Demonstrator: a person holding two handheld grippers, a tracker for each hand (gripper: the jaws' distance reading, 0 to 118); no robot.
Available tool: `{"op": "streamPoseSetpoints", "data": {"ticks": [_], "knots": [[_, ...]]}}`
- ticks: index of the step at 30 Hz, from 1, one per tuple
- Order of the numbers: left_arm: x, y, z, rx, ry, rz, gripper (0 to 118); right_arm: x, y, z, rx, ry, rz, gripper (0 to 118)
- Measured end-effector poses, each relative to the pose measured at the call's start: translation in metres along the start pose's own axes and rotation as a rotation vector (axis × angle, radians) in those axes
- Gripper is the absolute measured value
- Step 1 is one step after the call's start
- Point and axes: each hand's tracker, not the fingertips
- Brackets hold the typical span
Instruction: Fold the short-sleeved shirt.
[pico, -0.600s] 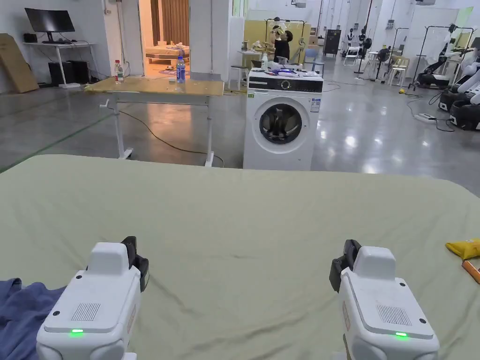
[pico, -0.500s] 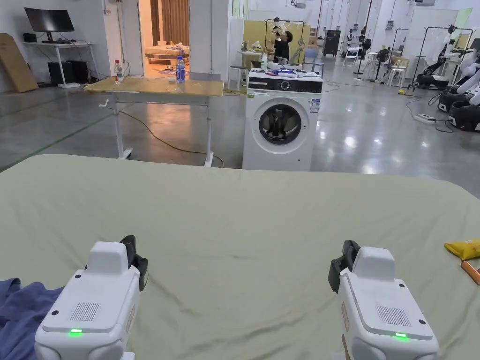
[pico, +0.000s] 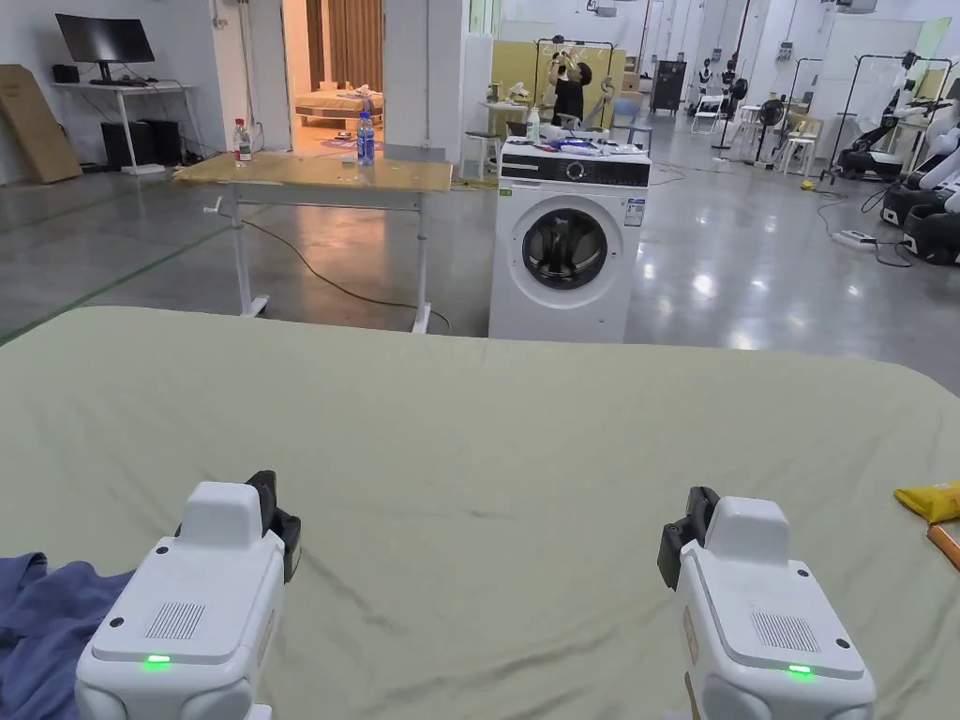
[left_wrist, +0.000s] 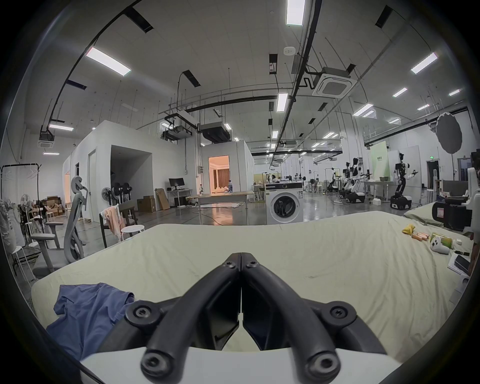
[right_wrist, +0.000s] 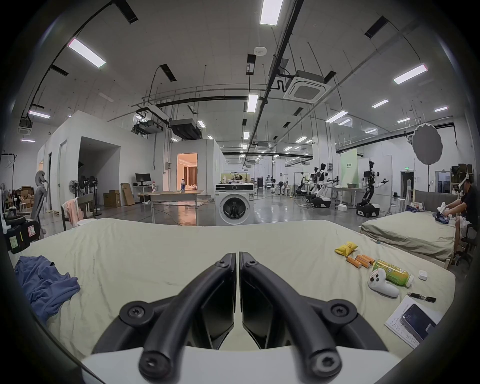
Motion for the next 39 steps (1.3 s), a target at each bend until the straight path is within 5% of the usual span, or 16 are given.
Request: {"op": "streamPoseSetpoints", "data": {"ticks": [6,14,16,17,19,22,25,26,28,32,39], "knots": [[-0.001,0.001,-0.003,-0.035,-0.007,0.073,0,0.002,-0.005,0.001,-0.009,0.009,-0.015,1],[-0.033,0.003,-0.009,-0.043,-0.095,0.531,0,0.032,0.000,-0.003,-0.068,-0.022,-0.414,1],[-0.034,0.008,-0.010,-0.036,-0.084,0.508,0,0.038,0.005,-0.004,-0.071,-0.018,-0.430,0],[-0.027,0.015,-0.010,-0.032,-0.064,0.367,0,0.037,0.009,-0.006,-0.064,-0.008,-0.382,0],[-0.009,0.023,-0.011,-0.031,-0.032,0.023,0,0.027,0.019,-0.011,-0.057,0.054,-0.143,0],[0.021,0.018,-0.014,-0.027,0.025,-0.559,0,-0.003,0.026,-0.014,-0.036,0.095,0.436,0],[0.033,0.007,-0.013,-0.009,0.051,-0.937,0,-0.025,0.010,-0.016,0.030,0.066,0.943,0],[0.035,0.004,-0.012,0.006,0.059,-1.025,0,-0.028,0.005,-0.017,0.043,0.041,1.068,0],[0.035,0.001,-0.011,0.017,0.059,-1.108,0,-0.030,0.004,-0.010,0.074,0.042,1.159,0],[0.037,0.010,0.005,-0.004,0.019,-0.998,0,-0.023,0.004,-0.007,0.041,0.034,1.045,0],[0.007,0.023,0.002,-0.095,-0.035,-0.116,0,0.003,0.013,-0.012,-0.132,0.058,0.311,0]]}}
